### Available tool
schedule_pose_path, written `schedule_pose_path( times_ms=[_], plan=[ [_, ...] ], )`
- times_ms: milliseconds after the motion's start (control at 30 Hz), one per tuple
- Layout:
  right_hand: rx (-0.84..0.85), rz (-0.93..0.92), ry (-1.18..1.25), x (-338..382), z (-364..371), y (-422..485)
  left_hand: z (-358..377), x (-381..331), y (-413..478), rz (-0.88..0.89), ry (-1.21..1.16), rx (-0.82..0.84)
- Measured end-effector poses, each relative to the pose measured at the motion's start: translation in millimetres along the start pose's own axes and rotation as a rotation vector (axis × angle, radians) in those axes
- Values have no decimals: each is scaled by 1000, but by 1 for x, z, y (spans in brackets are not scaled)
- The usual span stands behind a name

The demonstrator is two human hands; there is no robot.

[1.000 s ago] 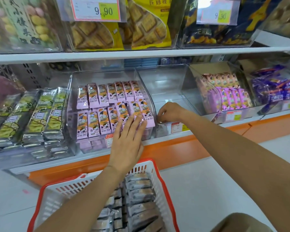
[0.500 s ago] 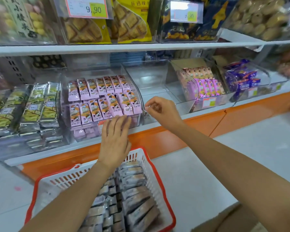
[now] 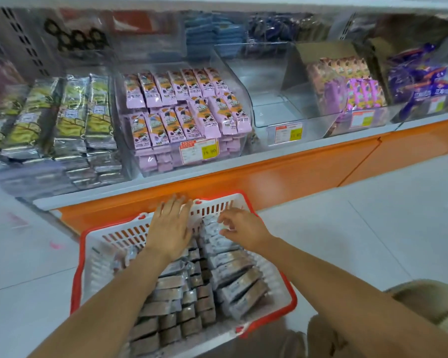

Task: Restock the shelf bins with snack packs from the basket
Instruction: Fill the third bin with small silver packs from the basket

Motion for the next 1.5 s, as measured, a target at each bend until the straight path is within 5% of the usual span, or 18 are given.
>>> schedule_pose_path(
  times_ms=[300, 600, 900, 1033, 1167, 1267, 1500],
  plan=[
    [165, 75, -233, -26, 78, 37, 69, 34, 8, -132, -1, 178],
    [225, 74, -533, -37, 113, 55, 85, 33, 7, -145, -89, 131],
    [62, 2, -35, -26, 36, 23, 58, 27, 6, -128, -126, 132],
    [-128, -42, 279, -21, -17, -3, 24, 10, 3, -88, -422, -2],
    [-267, -44, 528, -12, -61, -33, 20, -11, 2, -304, -1197, 154],
    [-285, -107, 569, 2, -83, -52, -4, -31, 5, -346, -1599, 80],
    [-327, -196, 478, 23, -125, -85, -82, -49, 9, -202, -1554, -106]
  ],
)
Point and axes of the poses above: each hand's wrist, its own y-axis towards the middle knuckle, its own z-axis out of the palm, x = y × z, the point moved 10 cm from there along y, towards the middle knuckle, and after that the axes turned 9 degrees about x, right-handed, at the moved point
